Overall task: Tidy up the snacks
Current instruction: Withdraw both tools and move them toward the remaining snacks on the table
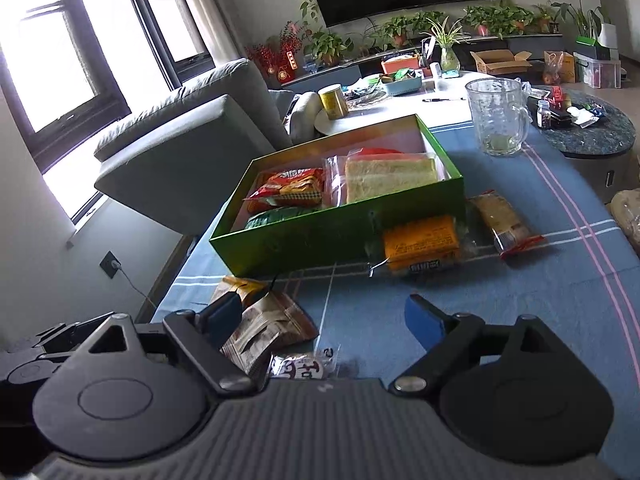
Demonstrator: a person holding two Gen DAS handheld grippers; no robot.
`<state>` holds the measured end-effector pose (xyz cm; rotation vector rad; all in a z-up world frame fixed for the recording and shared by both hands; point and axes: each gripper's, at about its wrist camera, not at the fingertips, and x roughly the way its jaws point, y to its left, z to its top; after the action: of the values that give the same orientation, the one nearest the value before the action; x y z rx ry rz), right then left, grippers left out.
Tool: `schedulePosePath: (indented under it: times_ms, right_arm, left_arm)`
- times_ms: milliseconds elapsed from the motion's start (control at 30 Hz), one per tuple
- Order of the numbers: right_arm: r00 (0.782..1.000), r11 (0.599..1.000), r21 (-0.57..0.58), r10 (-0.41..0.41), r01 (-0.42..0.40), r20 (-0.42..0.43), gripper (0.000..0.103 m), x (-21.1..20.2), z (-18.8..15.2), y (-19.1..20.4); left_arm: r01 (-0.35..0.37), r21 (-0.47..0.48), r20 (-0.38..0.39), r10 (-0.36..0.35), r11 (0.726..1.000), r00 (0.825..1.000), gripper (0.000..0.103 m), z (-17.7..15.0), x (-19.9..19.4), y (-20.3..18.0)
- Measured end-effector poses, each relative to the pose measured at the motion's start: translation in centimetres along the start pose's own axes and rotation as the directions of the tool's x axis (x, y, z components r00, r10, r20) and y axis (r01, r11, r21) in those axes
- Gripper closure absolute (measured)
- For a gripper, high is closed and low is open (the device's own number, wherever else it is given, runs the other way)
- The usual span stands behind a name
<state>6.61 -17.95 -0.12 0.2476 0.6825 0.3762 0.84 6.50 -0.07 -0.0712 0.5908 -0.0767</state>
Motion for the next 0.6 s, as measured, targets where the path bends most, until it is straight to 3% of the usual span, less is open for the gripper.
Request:
schedulePosePath:
  times_ms: [267, 600]
  right_arm:
    - [1.0, 1.0, 0.009, 0.001, -0.001, -0.018, 0.008, 0.2, -0.4, 0.4]
    - [0.999, 1.0, 0.024, 0.007, -0.006, -0.038, 0.008, 0.8, -0.6, 0.3]
  left_arm:
    - [-0.027, 0.007, -0.089, 0.027, 1.0, 0.996, 0.021, -2.6, 1.6, 0.5]
    - [-0.052, 0.002, -0.111, 0.052, 0.999, 0.993, 0.02, -3.2, 2.8, 0.7]
